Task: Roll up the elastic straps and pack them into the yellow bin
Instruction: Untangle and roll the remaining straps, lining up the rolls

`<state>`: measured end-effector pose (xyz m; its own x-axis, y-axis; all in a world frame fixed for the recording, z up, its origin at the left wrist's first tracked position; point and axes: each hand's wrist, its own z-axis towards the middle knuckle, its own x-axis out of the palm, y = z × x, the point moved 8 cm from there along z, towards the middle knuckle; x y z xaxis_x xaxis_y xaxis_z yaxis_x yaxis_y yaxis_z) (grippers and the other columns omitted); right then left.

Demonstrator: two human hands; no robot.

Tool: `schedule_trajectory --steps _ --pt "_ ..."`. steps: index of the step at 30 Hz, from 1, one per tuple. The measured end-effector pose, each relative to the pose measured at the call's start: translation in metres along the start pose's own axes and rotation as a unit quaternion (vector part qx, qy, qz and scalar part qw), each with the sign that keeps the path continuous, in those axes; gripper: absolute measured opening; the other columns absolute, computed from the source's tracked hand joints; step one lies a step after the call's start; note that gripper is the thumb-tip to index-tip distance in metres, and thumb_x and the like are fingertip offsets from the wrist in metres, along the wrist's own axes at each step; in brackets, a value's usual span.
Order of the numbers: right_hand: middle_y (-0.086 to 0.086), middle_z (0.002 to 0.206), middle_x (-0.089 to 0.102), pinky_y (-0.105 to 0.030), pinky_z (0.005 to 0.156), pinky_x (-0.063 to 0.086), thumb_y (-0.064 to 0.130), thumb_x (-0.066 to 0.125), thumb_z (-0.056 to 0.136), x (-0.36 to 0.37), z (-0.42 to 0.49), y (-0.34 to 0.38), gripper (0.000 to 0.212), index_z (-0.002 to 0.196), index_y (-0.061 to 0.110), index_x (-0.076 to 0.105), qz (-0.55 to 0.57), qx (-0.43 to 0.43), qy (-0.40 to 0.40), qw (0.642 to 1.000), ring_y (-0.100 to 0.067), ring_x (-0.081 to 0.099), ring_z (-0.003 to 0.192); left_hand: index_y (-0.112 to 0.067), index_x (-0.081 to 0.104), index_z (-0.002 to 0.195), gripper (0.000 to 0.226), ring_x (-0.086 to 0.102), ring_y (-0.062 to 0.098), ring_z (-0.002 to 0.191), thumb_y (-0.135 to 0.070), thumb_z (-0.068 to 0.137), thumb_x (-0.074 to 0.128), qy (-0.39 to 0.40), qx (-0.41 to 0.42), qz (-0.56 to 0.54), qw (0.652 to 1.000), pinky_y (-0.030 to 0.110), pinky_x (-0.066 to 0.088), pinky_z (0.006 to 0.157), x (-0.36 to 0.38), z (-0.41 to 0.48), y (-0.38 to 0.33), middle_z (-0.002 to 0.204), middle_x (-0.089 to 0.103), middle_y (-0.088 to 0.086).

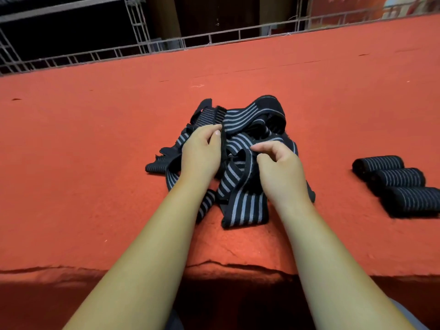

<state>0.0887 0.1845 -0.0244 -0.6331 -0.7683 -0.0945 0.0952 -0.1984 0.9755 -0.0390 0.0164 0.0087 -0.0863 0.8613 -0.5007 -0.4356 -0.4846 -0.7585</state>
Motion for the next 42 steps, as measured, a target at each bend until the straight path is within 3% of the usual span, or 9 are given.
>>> schedule_trajectory --steps 7,10,14,17,22,26,29,36,42 --pt "-0.006 0.087 0.082 -0.033 0.046 0.049 0.038 0.051 0.113 0.013 -0.012 0.014 0.037 0.104 0.012 0.076 0.199 0.097 0.048 0.974 -0.023 0.068 0.058 -0.027 0.084 0.098 0.025 0.072 -0.002 0.098 -0.013 0.102 0.064 -0.009 0.029 -0.165 0.986 0.021 0.054 0.091 -0.037 -0.068 -0.057 0.098 0.081 -0.018" --pt "-0.008 0.099 0.084 -0.039 0.065 0.065 0.047 0.047 0.114 0.02 -0.023 0.014 0.048 0.107 0.012 0.079 0.274 0.155 0.1 0.944 -0.026 0.082 0.083 -0.023 0.086 0.094 0.026 0.073 0.0 0.097 -0.008 0.101 0.066 0.051 0.03 -0.172 0.983 0.02 0.053 0.089 -0.041 -0.097 -0.059 0.096 0.082 -0.015" --pt "-0.021 0.112 0.081 -0.056 0.091 0.066 0.016 0.06 0.106 0.019 -0.03 0.005 0.029 0.118 -0.004 0.076 0.263 0.163 0.109 0.945 -0.045 0.078 0.107 -0.022 0.086 0.095 0.025 0.074 0.003 0.1 -0.008 0.103 0.067 0.17 0.038 -0.139 0.975 0.027 0.054 0.092 -0.038 -0.127 -0.05 0.096 0.083 -0.012" --pt "-0.021 0.113 0.081 -0.065 0.098 0.061 -0.003 0.054 0.092 0.015 -0.036 0.006 0.034 0.122 -0.004 0.071 0.231 0.133 0.106 0.958 -0.043 0.078 0.105 -0.022 0.085 0.092 0.027 0.068 0.002 0.078 -0.013 0.106 0.063 0.209 0.022 -0.117 0.971 0.025 0.054 0.072 -0.044 -0.136 -0.044 0.083 0.08 -0.006" --pt "-0.016 0.086 0.08 -0.056 0.093 0.061 -0.001 0.055 0.059 0.02 -0.056 0.022 0.029 0.079 0.003 0.076 0.118 0.077 0.197 0.97 -0.038 0.076 0.085 -0.019 0.073 0.105 0.011 0.076 0.012 0.088 -0.028 0.105 0.067 0.051 -0.075 -0.174 0.981 0.03 0.059 0.077 -0.076 -0.122 -0.023 0.091 0.075 -0.004" --pt "-0.017 0.071 0.071 -0.047 0.082 0.055 -0.007 0.05 0.061 0.037 -0.084 0.034 0.031 0.062 0.016 0.071 0.01 0.062 0.317 0.946 -0.034 0.069 0.074 -0.004 0.068 0.131 0.039 0.079 0.037 0.108 -0.036 0.111 0.058 0.179 -0.227 -0.364 0.885 0.053 0.063 0.099 -0.041 -0.128 0.0 0.124 0.077 0.02" --pt "-0.02 0.065 0.068 -0.045 0.084 0.049 0.007 0.047 0.066 0.046 -0.102 0.033 0.021 0.062 0.013 0.067 -0.043 0.07 0.396 0.915 -0.025 0.063 0.069 0.002 0.073 0.123 0.025 0.078 0.032 0.105 -0.011 0.107 0.06 0.106 -0.274 -0.457 0.84 0.05 0.064 0.095 -0.041 -0.123 0.018 0.12 0.079 0.02" --pt "-0.027 0.077 0.076 -0.044 0.095 0.061 0.065 0.052 0.106 0.042 -0.11 0.014 0.071 0.103 0.001 0.081 -0.081 0.124 0.437 0.887 -0.034 0.08 0.082 0.003 0.07 0.121 0.021 0.079 0.03 0.085 -0.001 0.1 0.068 -0.061 -0.269 -0.453 0.848 0.046 0.067 0.079 -0.066 -0.103 0.051 0.099 0.08 0.017" --pt "0.007 0.08 0.077 -0.023 0.071 0.054 0.053 0.062 0.105 0.046 -0.105 0.002 0.044 0.079 0.025 0.085 -0.035 0.149 0.437 0.886 -0.008 0.073 0.071 -0.007 0.07 0.123 0.026 0.079 0.034 0.105 0.001 0.099 0.069 -0.02 -0.218 -0.438 0.872 0.051 0.065 0.092 -0.06 -0.1 0.045 0.115 0.081 0.015"
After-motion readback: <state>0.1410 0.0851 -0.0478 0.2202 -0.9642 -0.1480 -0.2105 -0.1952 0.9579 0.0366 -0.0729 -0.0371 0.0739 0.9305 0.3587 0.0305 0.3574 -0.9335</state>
